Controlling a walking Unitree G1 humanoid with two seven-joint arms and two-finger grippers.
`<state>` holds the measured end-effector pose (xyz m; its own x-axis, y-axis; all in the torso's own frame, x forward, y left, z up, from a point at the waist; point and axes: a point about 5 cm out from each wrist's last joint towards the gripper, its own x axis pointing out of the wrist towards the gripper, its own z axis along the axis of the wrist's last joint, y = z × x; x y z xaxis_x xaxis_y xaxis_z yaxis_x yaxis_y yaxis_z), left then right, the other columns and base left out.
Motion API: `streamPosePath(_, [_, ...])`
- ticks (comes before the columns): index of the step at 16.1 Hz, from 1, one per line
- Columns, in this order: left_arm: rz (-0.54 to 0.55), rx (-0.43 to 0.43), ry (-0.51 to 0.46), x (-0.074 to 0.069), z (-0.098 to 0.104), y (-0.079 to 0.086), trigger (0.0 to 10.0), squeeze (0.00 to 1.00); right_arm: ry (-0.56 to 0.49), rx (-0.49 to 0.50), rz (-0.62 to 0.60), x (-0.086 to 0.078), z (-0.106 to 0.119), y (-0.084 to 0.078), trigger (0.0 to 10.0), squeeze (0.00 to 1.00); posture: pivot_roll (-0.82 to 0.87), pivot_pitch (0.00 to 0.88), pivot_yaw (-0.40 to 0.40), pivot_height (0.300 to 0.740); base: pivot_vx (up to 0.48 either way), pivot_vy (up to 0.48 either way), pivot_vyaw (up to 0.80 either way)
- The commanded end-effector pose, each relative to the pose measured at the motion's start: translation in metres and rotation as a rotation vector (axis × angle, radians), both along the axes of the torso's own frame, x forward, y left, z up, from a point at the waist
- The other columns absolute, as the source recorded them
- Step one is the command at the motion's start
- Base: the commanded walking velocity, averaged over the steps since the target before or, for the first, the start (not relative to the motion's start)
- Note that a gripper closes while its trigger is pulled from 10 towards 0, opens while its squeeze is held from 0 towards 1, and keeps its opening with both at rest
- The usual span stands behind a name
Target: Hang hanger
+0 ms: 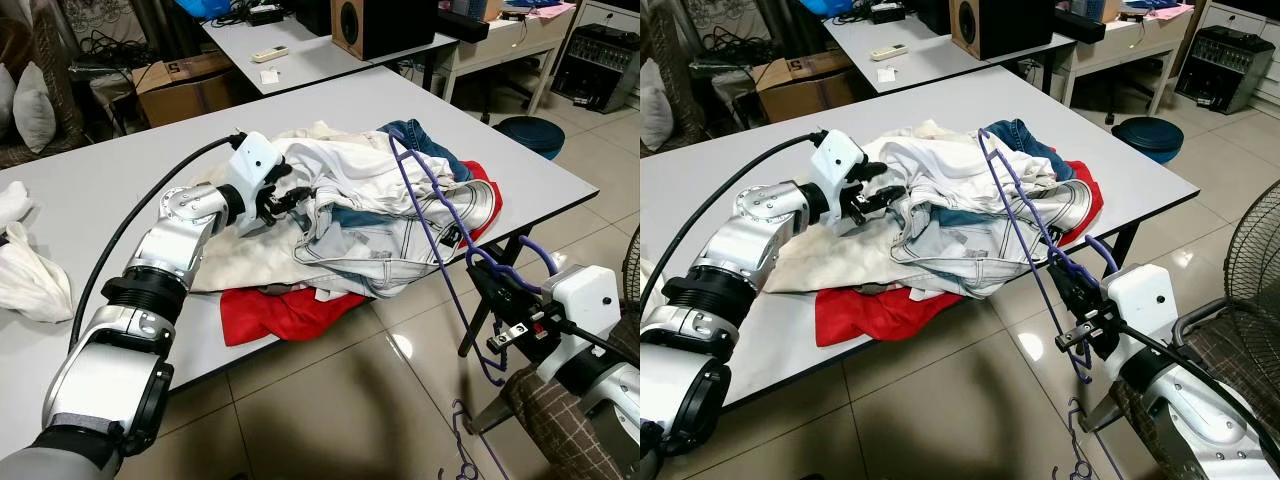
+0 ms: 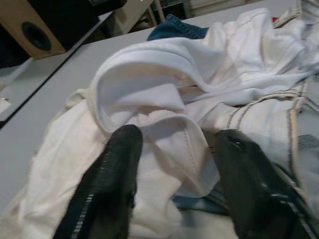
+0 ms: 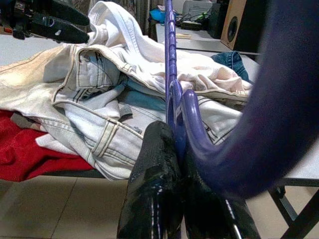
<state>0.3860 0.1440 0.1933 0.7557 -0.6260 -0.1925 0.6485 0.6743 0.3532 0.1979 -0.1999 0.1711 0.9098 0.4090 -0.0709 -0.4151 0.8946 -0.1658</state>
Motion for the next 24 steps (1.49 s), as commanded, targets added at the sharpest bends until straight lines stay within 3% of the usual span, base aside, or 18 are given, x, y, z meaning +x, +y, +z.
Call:
streamPosePath(1, [0.017, 0.029, -0.011, 0.001, 0.002, 0.005, 10.0, 1.00, -0.016, 0.001, 0.010, -0.002, 0.004, 0.000, 10.0, 0.00, -0.13, 0.000, 0.119, 0.740, 0.000, 0.000, 0.00])
streamPosePath(2, [-0.037, 0.099, -0.014, -0.001, -0.002, 0.007, 10.0, 0.00, -0.015, 0.001, 0.011, -0.002, 0.004, 0.000, 10.0, 0.00, -0.13, 0.000, 0.121, 0.740, 0.000, 0.000, 0.00])
streamPosePath(3, [-0.079, 0.155, -0.015, -0.003, -0.005, 0.008, 10.0, 0.00, -0.014, 0.002, 0.012, -0.002, 0.004, -0.001, 10.0, 0.00, -0.13, 0.000, 0.120, 0.740, 0.000, 0.000, 0.00])
streamPosePath(7, [-0.175, 0.238, 0.001, -0.006, -0.014, 0.001, 10.0, 0.00, -0.016, 0.002, 0.018, -0.002, 0.005, 0.000, 10.0, 0.00, -0.13, 0.000, 0.118, 0.740, 0.000, 0.000, 0.00])
streamPosePath(14, [-0.052, 0.216, -0.070, 0.005, -0.012, -0.008, 10.0, 0.00, -0.016, 0.002, 0.021, -0.002, 0.005, 0.001, 10.0, 0.00, -0.14, 0.000, 0.120, 0.740, 0.000, 0.000, 0.00])
streamPosePath(15, [-0.027, 0.225, -0.077, 0.007, -0.013, -0.007, 7.7, 0.00, -0.016, 0.002, 0.021, -0.003, 0.005, 0.001, 10.0, 0.00, -0.14, 0.000, 0.120, 0.740, 0.000, 0.000, 0.00])
streamPosePath(16, [-0.004, 0.230, -0.082, 0.008, -0.014, -0.006, 3.3, 0.00, -0.015, 0.002, 0.022, -0.003, 0.005, 0.001, 10.0, 0.00, -0.14, 0.000, 0.120, 0.740, 0.000, 0.000, 0.00])
streamPosePath(17, [0.010, 0.242, -0.085, 0.009, -0.014, -0.005, 0.2, 0.00, -0.015, 0.003, 0.022, -0.003, 0.005, 0.001, 10.0, 0.00, -0.14, 0.000, 0.120, 0.740, 0.000, 0.000, 0.00])
streamPosePath(24, [0.019, 0.193, -0.100, 0.010, -0.016, -0.014, 0.0, 0.00, -0.015, 0.006, 0.023, -0.002, 0.005, 0.002, 10.0, 0.00, -0.14, 0.000, 0.124, 0.740, 0.000, 0.000, 0.00])
